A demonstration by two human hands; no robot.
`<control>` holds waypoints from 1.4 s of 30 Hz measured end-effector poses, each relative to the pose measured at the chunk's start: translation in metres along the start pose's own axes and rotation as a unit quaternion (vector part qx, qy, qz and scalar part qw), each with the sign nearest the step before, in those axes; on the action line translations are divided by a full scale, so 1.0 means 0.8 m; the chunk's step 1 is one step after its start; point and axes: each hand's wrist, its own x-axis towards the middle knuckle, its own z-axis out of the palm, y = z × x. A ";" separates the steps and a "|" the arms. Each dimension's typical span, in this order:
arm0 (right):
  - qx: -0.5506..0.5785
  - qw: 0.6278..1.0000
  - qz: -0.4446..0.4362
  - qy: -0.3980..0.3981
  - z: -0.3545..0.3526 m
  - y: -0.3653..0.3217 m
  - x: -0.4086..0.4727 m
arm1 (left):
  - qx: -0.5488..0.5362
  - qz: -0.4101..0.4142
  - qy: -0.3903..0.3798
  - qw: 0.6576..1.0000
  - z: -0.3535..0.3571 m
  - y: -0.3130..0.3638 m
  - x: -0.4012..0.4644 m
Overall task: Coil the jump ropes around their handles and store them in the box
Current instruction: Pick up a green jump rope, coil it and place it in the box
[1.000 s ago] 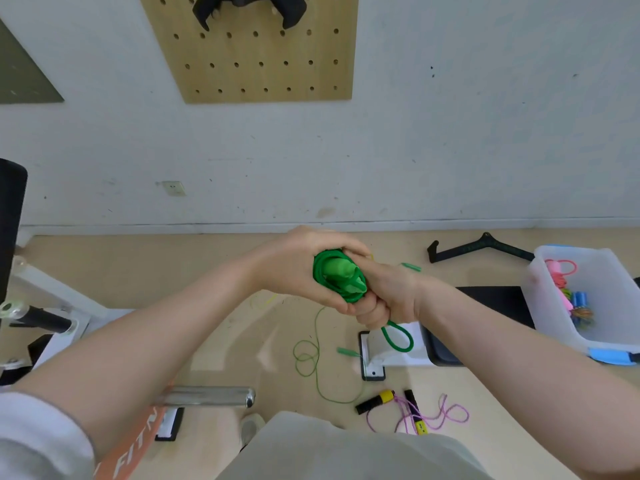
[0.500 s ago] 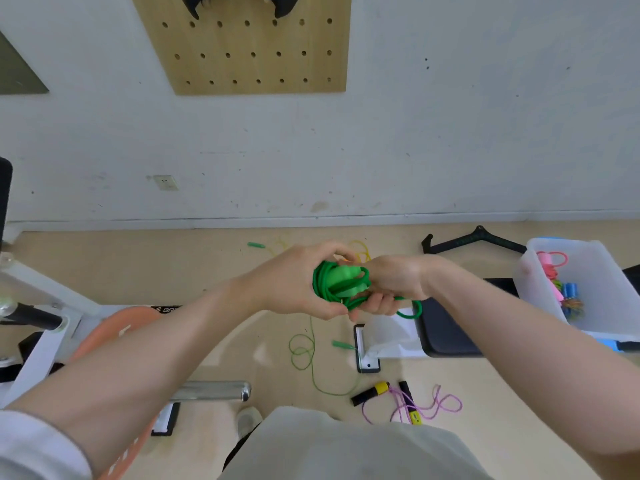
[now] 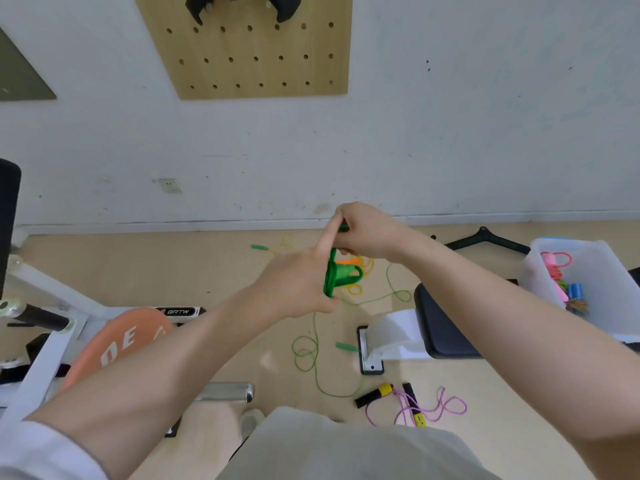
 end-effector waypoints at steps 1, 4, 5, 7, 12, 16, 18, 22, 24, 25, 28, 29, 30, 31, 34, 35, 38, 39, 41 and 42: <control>-0.010 0.999 -0.012 0.034 0.005 -0.005 -0.001 | -0.006 -0.015 0.030 0.999 0.000 -0.001 0.000; -0.061 0.992 -0.044 0.101 0.014 -0.021 -0.005 | -0.112 -0.084 0.077 0.987 -0.006 -0.002 0.009; -0.086 0.989 -0.043 0.109 0.017 -0.025 -0.006 | -0.148 -0.107 0.083 0.980 -0.010 -0.004 0.013; -0.170 0.970 -0.057 0.164 0.027 -0.031 -0.007 | -0.176 -0.116 0.087 0.974 -0.018 -0.003 0.019; -0.262 0.874 -0.267 0.311 0.049 -0.002 -0.009 | -0.312 -0.087 0.133 0.937 -0.013 -0.007 0.017; 0.035 0.939 -0.184 0.287 0.042 0.015 -0.021 | -0.393 -0.079 0.158 0.902 -0.010 -0.011 0.014; 0.226 0.934 -0.084 0.265 0.042 0.011 -0.026 | -0.417 -0.069 0.173 0.889 -0.008 -0.007 0.014; 0.479 0.852 0.006 0.210 0.047 -0.003 -0.036 | -0.417 -0.064 0.213 0.881 -0.003 0.000 0.013; 0.538 0.816 0.042 0.208 0.050 -0.001 -0.036 | -0.381 -0.054 0.222 0.896 -0.002 0.000 0.012; 0.545 0.812 0.056 0.202 0.050 0.001 -0.035 | -0.361 -0.050 0.220 0.905 -0.001 -0.001 0.011; 0.498 0.842 0.066 0.196 0.049 0.002 -0.032 | -0.317 -0.041 0.197 0.927 0.001 -0.004 0.011; 0.485 0.850 0.059 0.198 0.048 0.002 -0.032 | -0.308 -0.038 0.191 0.931 0.000 -0.006 0.011; 0.475 0.855 0.052 0.200 0.046 0.001 -0.031 | -0.303 -0.034 0.188 0.934 -0.002 -0.007 0.011; 0.466 0.861 0.046 0.198 0.044 0.001 -0.031 | -0.302 -0.029 0.185 0.935 -0.004 -0.010 0.011; 0.432 0.880 0.043 0.194 0.045 -0.004 -0.030 | -0.318 -0.010 0.169 0.933 -0.008 -0.019 0.008; 0.426 0.882 0.048 0.197 0.047 -0.006 -0.028 | -0.334 0.000 0.161 0.929 -0.007 -0.023 0.006; 0.445 0.873 0.093 0.176 0.050 -0.016 -0.020 | -0.384 0.019 0.147 0.912 0.002 -0.035 0.003; 0.452 0.870 0.107 0.164 0.051 -0.018 -0.018 | -0.386 0.022 0.141 0.912 0.004 -0.040 0.002; 0.449 0.872 0.121 0.153 0.055 -0.023 -0.017 | -0.382 0.029 0.125 0.915 0.004 -0.049 0.000; 0.446 0.874 0.117 0.153 0.058 -0.026 -0.016 | -0.384 0.037 0.119 0.915 0.003 -0.055 -0.001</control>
